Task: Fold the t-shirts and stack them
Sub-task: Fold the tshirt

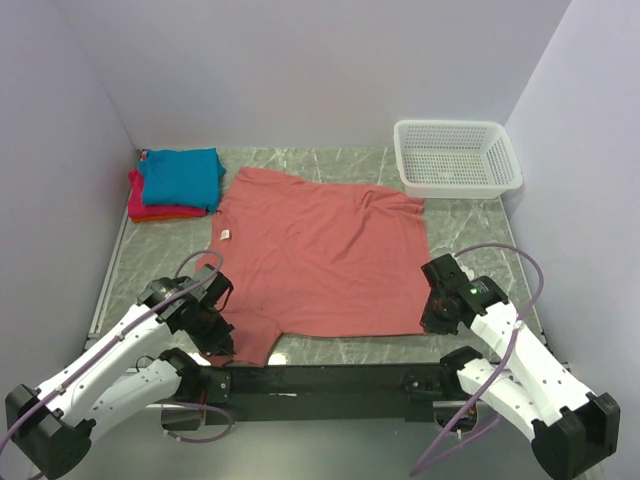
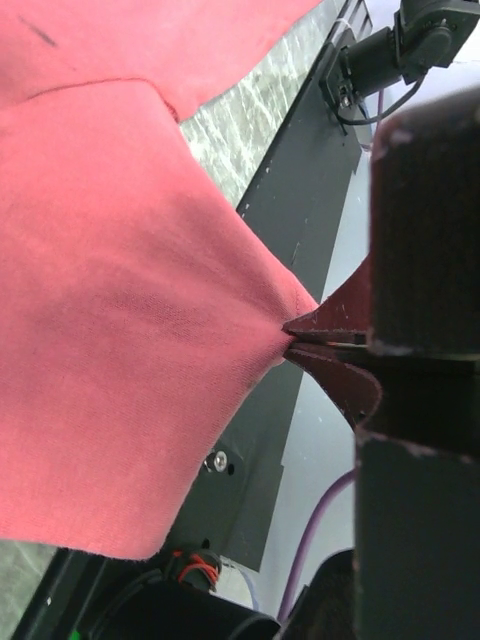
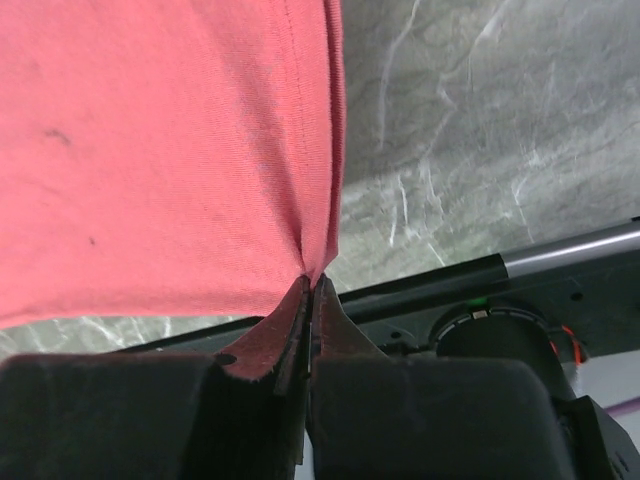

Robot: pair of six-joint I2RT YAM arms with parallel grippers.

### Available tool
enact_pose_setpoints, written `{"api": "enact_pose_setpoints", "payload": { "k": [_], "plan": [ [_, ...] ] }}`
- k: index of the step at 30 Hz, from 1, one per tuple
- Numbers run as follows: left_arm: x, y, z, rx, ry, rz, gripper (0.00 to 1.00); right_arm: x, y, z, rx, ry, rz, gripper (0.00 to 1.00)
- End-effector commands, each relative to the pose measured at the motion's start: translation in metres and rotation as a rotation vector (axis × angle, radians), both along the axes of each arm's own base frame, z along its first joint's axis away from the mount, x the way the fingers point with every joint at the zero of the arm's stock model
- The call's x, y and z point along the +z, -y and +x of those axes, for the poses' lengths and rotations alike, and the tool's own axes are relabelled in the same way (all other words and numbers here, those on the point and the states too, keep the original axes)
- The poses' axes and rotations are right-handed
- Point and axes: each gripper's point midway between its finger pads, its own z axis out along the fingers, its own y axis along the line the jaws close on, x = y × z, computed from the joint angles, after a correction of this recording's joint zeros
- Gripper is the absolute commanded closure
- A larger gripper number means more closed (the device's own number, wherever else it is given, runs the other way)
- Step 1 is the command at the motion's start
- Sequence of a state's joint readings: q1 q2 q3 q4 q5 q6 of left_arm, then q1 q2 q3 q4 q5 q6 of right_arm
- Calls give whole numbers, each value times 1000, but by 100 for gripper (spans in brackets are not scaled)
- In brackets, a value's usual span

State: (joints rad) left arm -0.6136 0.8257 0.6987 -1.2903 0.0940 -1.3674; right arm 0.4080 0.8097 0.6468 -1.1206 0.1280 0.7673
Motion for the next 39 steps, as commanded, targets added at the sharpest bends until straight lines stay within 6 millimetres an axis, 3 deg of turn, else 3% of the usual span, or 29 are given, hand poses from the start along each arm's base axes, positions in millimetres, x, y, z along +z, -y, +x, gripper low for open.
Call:
{"api": "enact_pose_setpoints", "payload": {
  "k": [1,6,9,11,17,21,26,30,34,39],
  "plan": [
    [9,-1,-6,9,-22,2,99,3,-1,-2,52,-39,-17,100],
    [14,4,27,-43,33,78,99,-4,-1,5,44,-46,-34,100],
    [16,10,44,-79,45,94,99,2,-3,17,49,-24,-42,100],
    [13,5,55,-102,34,157,99,7,-2,25,51,-5,-63,100],
    [30,0,100,-133,93,211,100,16,-4,51,86,30,-80,100],
    [41,2,132,-130,153,214,100,23,-4,70,88,70,-94,100],
    [46,6,155,-133,171,242,100,34,-8,94,74,126,-73,100],
    [61,1,180,-93,231,288,100,37,-6,106,62,152,-51,100],
    [63,-4,197,-57,258,331,100,42,-2,118,53,175,-55,100],
    [73,5,231,-40,345,318,99,41,-4,132,35,195,-19,100]
  ]
}}
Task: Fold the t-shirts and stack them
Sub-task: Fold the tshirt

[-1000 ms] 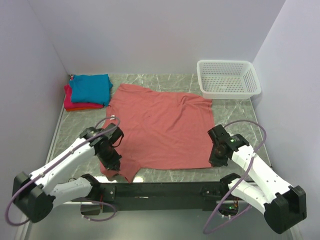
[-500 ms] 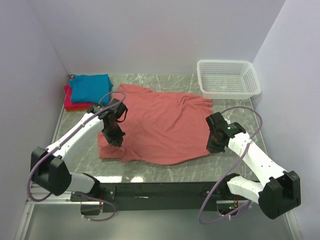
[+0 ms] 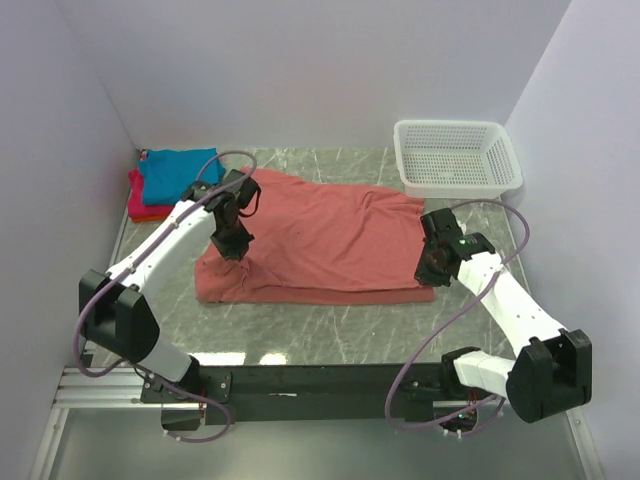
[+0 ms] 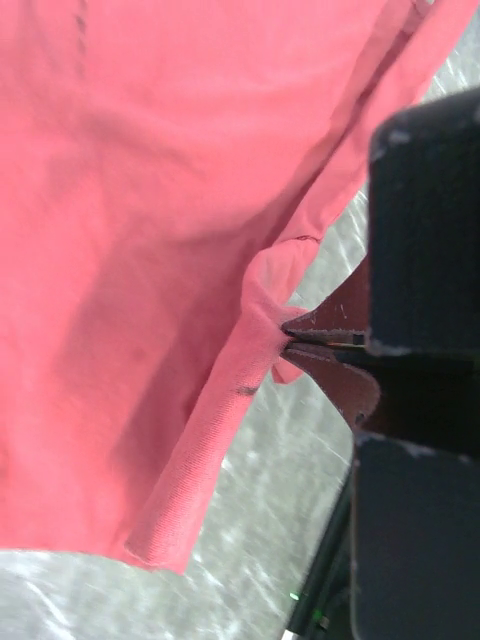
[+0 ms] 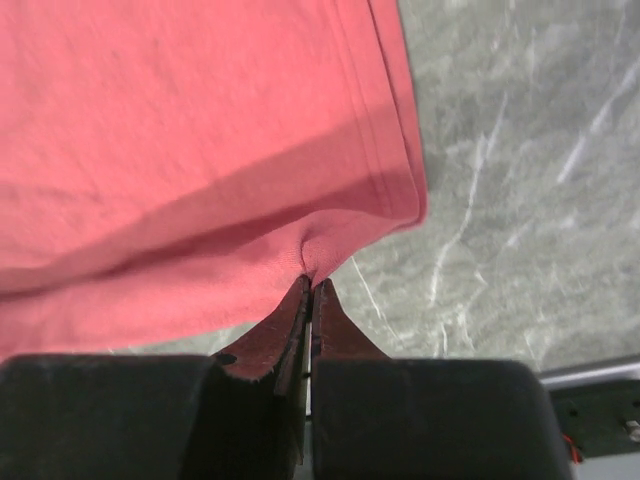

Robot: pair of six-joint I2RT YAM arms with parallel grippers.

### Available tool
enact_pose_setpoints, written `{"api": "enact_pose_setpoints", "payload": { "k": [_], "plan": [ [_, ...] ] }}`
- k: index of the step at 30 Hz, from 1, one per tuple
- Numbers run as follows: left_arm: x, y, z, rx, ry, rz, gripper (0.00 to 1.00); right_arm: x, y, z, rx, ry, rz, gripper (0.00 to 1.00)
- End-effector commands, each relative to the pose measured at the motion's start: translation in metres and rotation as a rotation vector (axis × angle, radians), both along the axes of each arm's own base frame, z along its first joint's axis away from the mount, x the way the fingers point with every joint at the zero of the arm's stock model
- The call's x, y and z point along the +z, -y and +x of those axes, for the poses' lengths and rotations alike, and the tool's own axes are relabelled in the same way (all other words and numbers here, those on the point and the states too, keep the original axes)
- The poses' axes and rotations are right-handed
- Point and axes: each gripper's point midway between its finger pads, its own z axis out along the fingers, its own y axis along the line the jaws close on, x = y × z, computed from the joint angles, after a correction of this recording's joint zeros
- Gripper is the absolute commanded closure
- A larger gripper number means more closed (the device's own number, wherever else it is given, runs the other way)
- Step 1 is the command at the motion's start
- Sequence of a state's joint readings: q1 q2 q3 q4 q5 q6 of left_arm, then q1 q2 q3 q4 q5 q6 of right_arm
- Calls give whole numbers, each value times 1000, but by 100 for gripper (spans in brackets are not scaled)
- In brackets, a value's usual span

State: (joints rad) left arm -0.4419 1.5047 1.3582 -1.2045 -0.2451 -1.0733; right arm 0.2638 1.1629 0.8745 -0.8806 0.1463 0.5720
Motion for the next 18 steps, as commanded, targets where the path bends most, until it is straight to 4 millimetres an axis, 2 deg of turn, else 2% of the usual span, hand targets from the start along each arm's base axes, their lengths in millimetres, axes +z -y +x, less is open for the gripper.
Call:
{"api": "enact_pose_setpoints", "payload": {
  "k": [1,3,4,5,6,9,10,14,18],
  "plan": [
    [14,7,39,-9,120,0,100,18,-6,30,6,102,39,100],
    [18,15,58,-27,167,-17,100,13,-5,37,-4,97,42,100],
    [10,17,64,-29,152,-4,100,15,-6,42,-7,112,46,100],
    [11,19,71,-38,159,2,100,13,-7,46,-6,110,50,100],
    [1,19,76,-42,131,23,99,13,-6,51,-15,120,53,100],
    [-1,13,90,-10,136,80,100,10,-3,59,-33,121,50,100],
    [-8,11,94,6,122,97,99,8,-1,62,-45,121,54,100],
    [-14,8,113,29,143,118,100,-6,0,72,-56,95,63,100],
    [-25,9,129,21,144,120,100,-8,8,88,-110,140,55,100]
  ]
}}
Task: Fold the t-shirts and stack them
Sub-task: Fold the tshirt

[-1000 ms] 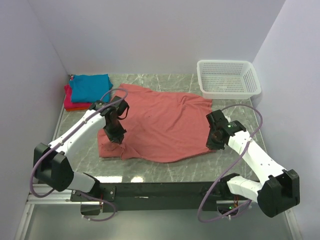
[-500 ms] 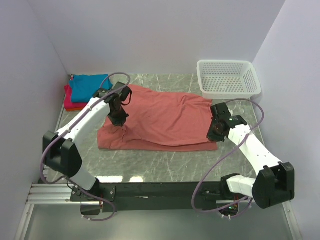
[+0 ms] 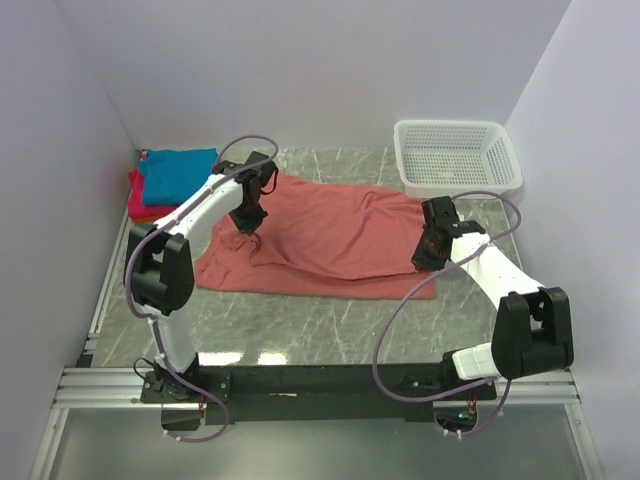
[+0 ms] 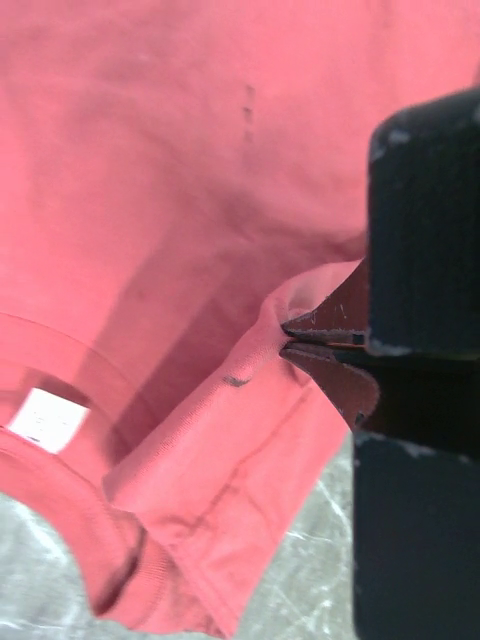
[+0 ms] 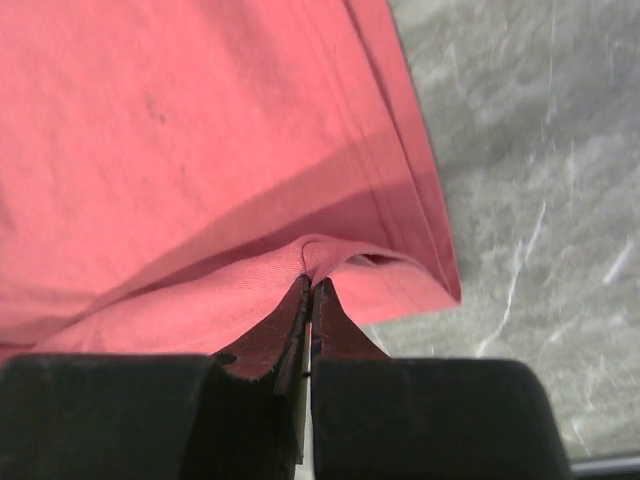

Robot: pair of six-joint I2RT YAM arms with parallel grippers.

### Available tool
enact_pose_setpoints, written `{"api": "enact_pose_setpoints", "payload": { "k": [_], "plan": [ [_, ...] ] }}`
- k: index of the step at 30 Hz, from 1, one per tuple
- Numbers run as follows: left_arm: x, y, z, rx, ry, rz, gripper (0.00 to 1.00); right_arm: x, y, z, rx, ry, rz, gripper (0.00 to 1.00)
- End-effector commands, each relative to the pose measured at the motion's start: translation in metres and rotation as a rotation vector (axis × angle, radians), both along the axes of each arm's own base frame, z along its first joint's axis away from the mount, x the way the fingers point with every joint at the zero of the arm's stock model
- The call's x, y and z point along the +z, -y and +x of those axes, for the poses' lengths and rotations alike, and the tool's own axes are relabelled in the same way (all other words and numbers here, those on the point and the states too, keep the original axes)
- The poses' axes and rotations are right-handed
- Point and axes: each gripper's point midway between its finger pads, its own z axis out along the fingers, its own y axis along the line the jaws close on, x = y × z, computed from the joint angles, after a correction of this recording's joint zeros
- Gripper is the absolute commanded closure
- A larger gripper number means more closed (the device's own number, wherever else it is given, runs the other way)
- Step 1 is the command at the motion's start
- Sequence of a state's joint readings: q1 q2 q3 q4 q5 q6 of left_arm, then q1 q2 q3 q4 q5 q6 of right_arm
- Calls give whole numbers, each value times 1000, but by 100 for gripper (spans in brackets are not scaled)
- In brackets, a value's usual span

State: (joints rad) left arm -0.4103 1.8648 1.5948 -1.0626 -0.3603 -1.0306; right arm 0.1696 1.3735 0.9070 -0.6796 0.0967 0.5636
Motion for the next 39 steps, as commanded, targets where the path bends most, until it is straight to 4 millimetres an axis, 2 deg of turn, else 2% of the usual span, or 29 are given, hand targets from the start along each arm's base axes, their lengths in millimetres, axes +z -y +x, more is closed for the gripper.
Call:
{"api": "enact_pose_setpoints", "payload": {
  "k": [1,5,6,8,9,10,13,14,15,16,17,18,19,20,21,22,23,24,25,27,28,31,34,39],
  "plan": [
    [12,-2,31,-8,92,12,99,18,5,39,-52,134,5,100],
    [0,1,44,-16,73,7,99,14,8,58,-63,146,-14,100],
    [-8,0,46,-14,56,18,99,13,10,61,-69,142,-21,100],
    [-9,3,56,-20,67,2,100,9,12,69,-84,132,-39,100],
    [-16,4,59,-21,52,3,99,8,12,72,-87,132,-39,99],
    [-16,4,64,-24,55,-4,99,3,13,74,-91,118,-43,93],
    [-13,4,83,-34,86,0,67,-2,19,83,-118,106,-74,64],
    [-4,4,94,-30,123,0,47,-1,26,86,-148,119,-107,54],
    [-4,3,99,-26,125,1,39,2,27,91,-155,134,-113,52],
    [10,0,112,-16,164,-11,33,9,28,97,-166,159,-117,49],
    [15,-1,115,-11,178,-15,26,13,30,99,-177,171,-120,43],
    [23,-2,117,-7,193,-17,23,16,30,100,-176,180,-120,35],
    [29,-1,118,-8,210,-22,20,23,29,99,-169,194,-111,33],
    [25,-2,111,-11,196,-25,13,26,27,97,-162,202,-106,26],
    [36,2,105,-23,216,-66,7,30,24,97,-149,222,-90,18],
    [16,1,91,-31,179,-74,1,30,17,89,-119,228,-52,17],
    [11,2,83,-32,171,-90,1,30,10,84,-92,233,-18,16],
    [15,8,71,-44,170,-143,1,23,2,78,-63,237,14,14],
    [-9,7,54,-43,125,-158,1,28,-14,73,-4,256,84,13],
    [-15,16,37,-72,117,-226,1,28,-29,70,56,286,126,11],
    [-34,24,18,-110,61,-274,0,20,-39,61,95,261,168,11],
    [-47,35,8,-134,54,-310,1,3,-49,52,130,224,184,10],
    [-56,39,10,-133,52,-313,1,-11,-58,46,153,197,216,10],
    [-65,48,24,-150,54,-330,1,-31,-56,40,148,151,204,10]
  ]
}}
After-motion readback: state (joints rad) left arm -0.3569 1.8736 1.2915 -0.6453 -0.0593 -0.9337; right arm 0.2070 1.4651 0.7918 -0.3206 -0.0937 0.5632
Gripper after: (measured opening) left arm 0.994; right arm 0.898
